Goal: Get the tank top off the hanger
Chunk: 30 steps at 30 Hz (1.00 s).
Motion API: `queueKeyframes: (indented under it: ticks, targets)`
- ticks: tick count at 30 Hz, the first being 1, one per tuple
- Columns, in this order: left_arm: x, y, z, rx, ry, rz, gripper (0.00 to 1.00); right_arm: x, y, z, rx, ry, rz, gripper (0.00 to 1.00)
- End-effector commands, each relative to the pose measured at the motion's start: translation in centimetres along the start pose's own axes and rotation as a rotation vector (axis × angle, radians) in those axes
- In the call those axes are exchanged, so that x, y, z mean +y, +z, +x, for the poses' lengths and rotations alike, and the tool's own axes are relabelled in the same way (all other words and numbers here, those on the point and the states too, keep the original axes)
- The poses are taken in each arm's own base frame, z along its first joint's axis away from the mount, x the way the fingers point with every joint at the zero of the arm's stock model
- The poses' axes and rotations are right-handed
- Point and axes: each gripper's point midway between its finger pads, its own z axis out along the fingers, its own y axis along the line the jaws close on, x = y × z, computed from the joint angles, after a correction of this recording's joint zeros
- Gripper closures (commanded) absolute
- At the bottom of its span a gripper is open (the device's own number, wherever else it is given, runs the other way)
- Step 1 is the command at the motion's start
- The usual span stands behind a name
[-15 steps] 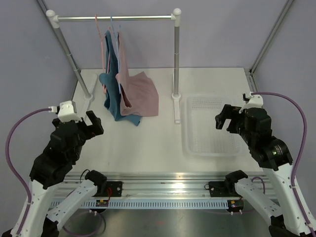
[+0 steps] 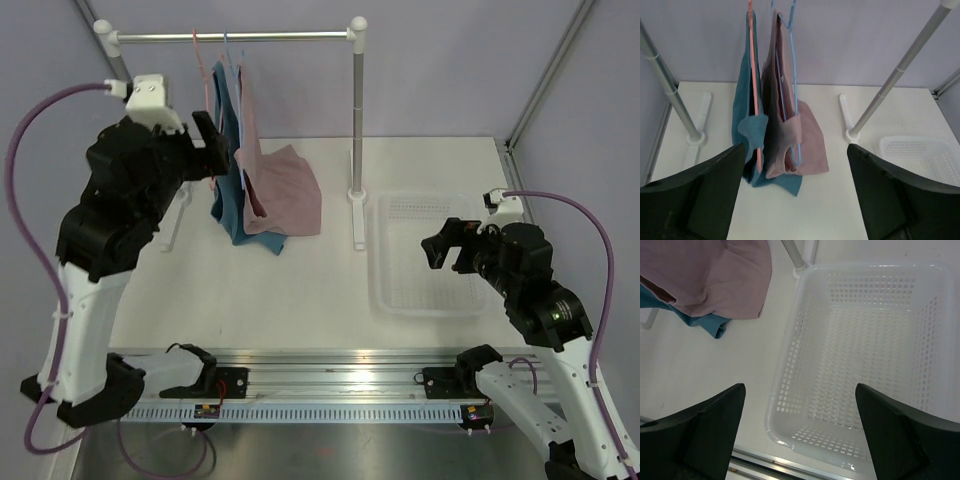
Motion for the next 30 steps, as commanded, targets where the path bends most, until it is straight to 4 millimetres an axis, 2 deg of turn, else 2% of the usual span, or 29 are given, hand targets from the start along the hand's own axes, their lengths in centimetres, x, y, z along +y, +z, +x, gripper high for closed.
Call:
queueKeyframes:
  ticks: [1, 2, 3, 4, 5, 6, 7, 9, 13, 17, 20, 22, 23, 25, 27, 29, 30]
  targets:
    - [-1.8, 4.4, -1.6, 0.000, 0.112, 0.022, 0.18, 2.1, -0.7, -1.6, -0.063, -0.011, -0.110, 0.01]
    - [-2.0, 5.5, -1.6, 0.007, 0.124, 0.014, 0.25, 2.4, -0.8, -1.6, -0.067, -0.009, -0.126, 0.00]
    - [-2.2, 8.0, -0.7, 0.043, 0.146, -0.015, 0.28, 2.5, -1.0, -1.7, -0.074, -0.008, -0.135, 0.01]
    - [-2.4, 8.4, -1.7, 0.024, 0.147, -0.018, 0.30, 2.7, -1.1, -1.8, -0.077, -0.009, -0.143, 0.01]
    - [-2.7, 9.3, -1.7, 0.025, 0.153, -0.018, 0.35, 2.9, -1.2, -1.7, -0.076, -0.007, -0.155, 0.01]
    - [-2.8, 11.0, -0.9, 0.051, 0.167, -0.038, 0.35, 3.0, -1.2, -1.7, -0.077, -0.007, -0.161, 0.00]
    - [-2.7, 11.5, -1.5, 0.041, 0.166, -0.050, 0.36, 3.0, -1.2, -1.6, -0.071, -0.007, -0.165, 0.01]
    - [-2.1, 12.6, -1.0, 0.055, 0.177, -0.095, 0.39, 3.2, -1.3, -1.5, -0.068, -0.005, -0.179, 0.00]
    - [-0.8, 15.9, 1.2, 0.114, 0.177, -0.140, 0.44, 4.1, -1.3, -1.0, -0.055, 0.002, -0.233, 0.01]
    - [0.4, 17.7, 3.0, 0.156, 0.178, -0.173, 0.47, 4.2, -0.9, -0.7, -0.046, -0.003, -0.238, 0.01]
    - [0.6, 18.1, 3.4, 0.166, 0.192, -0.177, 0.49, 4.1, -0.4, -0.5, -0.038, -0.008, -0.236, 0.01]
    - [0.8, 18.4, 3.6, 0.170, 0.198, -0.175, 0.58, 4.2, 0.0, -0.3, -0.029, -0.008, -0.242, 0.02]
    - [1.1, 18.5, 3.7, 0.174, 0.196, -0.180, 0.68, 4.3, 0.0, -0.2, -0.026, -0.006, -0.247, 0.02]
    - [1.6, 19.0, 4.1, 0.190, 0.184, -0.180, 0.79, 4.5, 0.2, -0.1, -0.023, -0.004, -0.259, 0.02]
    - [1.9, 19.5, 4.6, 0.206, 0.177, -0.171, 0.77, 4.5, 0.4, 0.0, -0.017, -0.004, -0.262, 0.02]
    - [2.2, 19.8, 4.9, 0.217, 0.171, -0.170, 0.65, 4.5, 0.4, 0.0, -0.019, -0.006, -0.259, 0.02]
    - [2.3, 20.1, 5.2, 0.225, 0.173, -0.169, 0.65, 4.4, 0.4, -0.1, -0.020, -0.007, -0.258, 0.02]
